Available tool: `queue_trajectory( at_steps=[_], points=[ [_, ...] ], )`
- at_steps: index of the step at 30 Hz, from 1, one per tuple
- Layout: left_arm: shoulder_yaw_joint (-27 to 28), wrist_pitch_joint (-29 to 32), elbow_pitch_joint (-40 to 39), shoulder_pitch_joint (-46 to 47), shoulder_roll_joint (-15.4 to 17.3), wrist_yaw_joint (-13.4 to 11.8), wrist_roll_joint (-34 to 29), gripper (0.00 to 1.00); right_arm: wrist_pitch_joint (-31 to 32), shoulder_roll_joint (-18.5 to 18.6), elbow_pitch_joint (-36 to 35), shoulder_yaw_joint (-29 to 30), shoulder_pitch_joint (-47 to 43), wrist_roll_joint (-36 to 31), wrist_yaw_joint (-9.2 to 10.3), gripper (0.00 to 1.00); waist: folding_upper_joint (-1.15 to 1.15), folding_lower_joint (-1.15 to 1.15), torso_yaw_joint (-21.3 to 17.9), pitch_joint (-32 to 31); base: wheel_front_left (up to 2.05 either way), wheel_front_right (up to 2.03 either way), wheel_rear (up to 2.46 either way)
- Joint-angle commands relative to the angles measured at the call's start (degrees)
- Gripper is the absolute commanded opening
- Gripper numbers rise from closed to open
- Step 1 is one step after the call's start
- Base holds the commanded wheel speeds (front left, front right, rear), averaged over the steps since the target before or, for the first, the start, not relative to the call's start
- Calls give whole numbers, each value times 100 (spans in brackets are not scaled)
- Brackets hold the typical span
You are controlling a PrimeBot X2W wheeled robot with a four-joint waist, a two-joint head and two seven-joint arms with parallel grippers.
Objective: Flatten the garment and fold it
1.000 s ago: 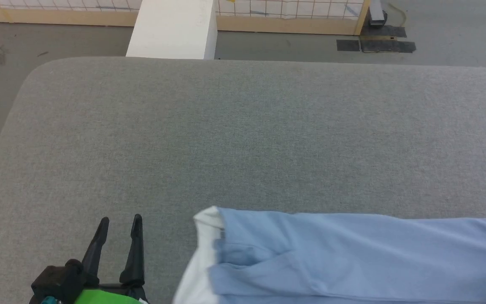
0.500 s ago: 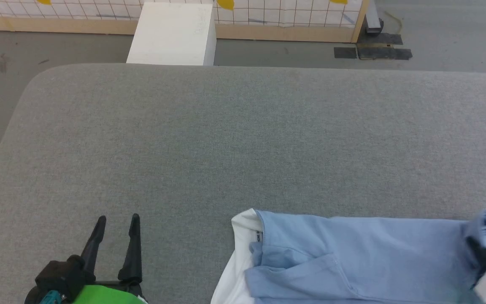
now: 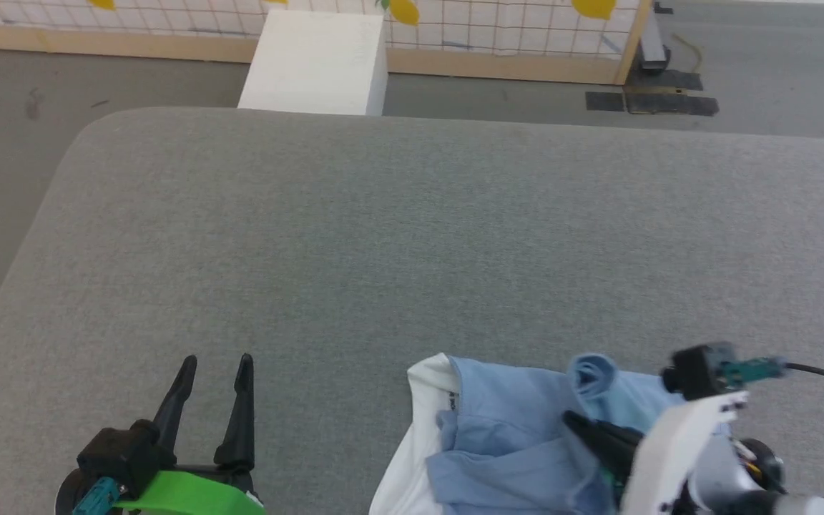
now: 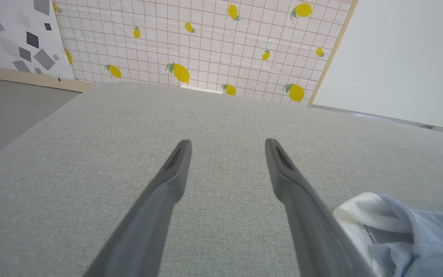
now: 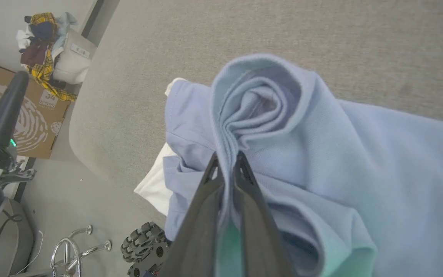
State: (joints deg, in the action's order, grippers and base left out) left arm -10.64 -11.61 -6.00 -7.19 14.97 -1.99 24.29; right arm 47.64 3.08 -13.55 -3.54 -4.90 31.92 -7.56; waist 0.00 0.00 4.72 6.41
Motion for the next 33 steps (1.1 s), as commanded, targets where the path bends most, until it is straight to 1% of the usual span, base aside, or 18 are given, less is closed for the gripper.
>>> queue_trajectory(
  at_steps=[1, 5, 9, 10, 13, 20, 21, 22, 23, 24, 27, 29, 32, 33],
  points=[
    [-28, 9, 30, 102, 24, 27, 39, 100, -58, -16, 96, -222, 187, 27, 8, 0, 0, 0, 132, 47, 0, 0, 0],
    [-96, 4, 99, 184, -9, 50, 40, 100, -237, -18, 421, -680, 516, -12, 8, 0, 0, 0, 303, 91, 0, 0, 0],
    [-164, -15, 180, 230, -60, 69, 54, 100, -342, -19, 826, -985, 810, -190, 8, 0, 0, 0, 441, 112, 0, 0, 0],
    [-201, -34, 240, 263, -87, 81, 58, 100, -375, -19, 1186, -1099, 986, -365, 8, 0, 0, 0, 510, 137, 0, 0, 0],
    [-238, -53, 301, 307, -121, 95, 72, 100, -431, -20, 1596, -1233, 1155, -601, 8, 0, 0, 0, 578, 160, 0, 0, 0],
    [-330, -94, 469, 427, -223, 138, 117, 100, -448, -20, 2491, -1497, 1367, -844, 8, 0, 0, 0, 689, 169, 0, 0, 0],
    [-351, -102, 498, 455, -243, 153, 125, 100, -508, -20, 2597, -1508, 1400, -855, 8, 9, 0, 0, 706, 171, 0, 0, 0],
    [-366, -107, 523, 476, -255, 163, 128, 100, -557, -20, 2666, -1511, 1427, -847, 8, 37, 0, 0, 716, 171, 0, 0, 0],
    [-382, -113, 552, 498, -267, 171, 130, 100, -619, -20, 2717, -1527, 1465, -809, 8, 85, 0, 0, 719, 165, 0, 0, 0],
    [-390, -117, 572, 510, -274, 173, 130, 100, -651, -20, 2731, -1555, 1496, -761, 8, 100, 0, 0, 714, 158, 0, 0, 0],
    [-386, -127, 603, 501, -262, 167, 141, 100, -610, -20, 2602, -1640, 1602, -584, 8, 100, 0, 0, 634, 137, 0, 0, 0],
    [-370, -130, 609, 488, -240, 159, 149, 100, -579, -20, 2365, -1566, 1625, -453, 8, 100, 0, 0, 567, 127, 0, 0, 0],
    [-336, -137, 598, 471, -220, 129, 163, 100, -597, -20, 1867, -1208, 1557, -349, 8, 100, 0, 0, 448, 120, 0, 0, 0],
    [-322, -142, 586, 460, -210, 122, 169, 100, -640, -20, 1648, -996, 1496, -357, 8, 100, 0, 0, 395, 121, 0, 0, 0]
  ],
)
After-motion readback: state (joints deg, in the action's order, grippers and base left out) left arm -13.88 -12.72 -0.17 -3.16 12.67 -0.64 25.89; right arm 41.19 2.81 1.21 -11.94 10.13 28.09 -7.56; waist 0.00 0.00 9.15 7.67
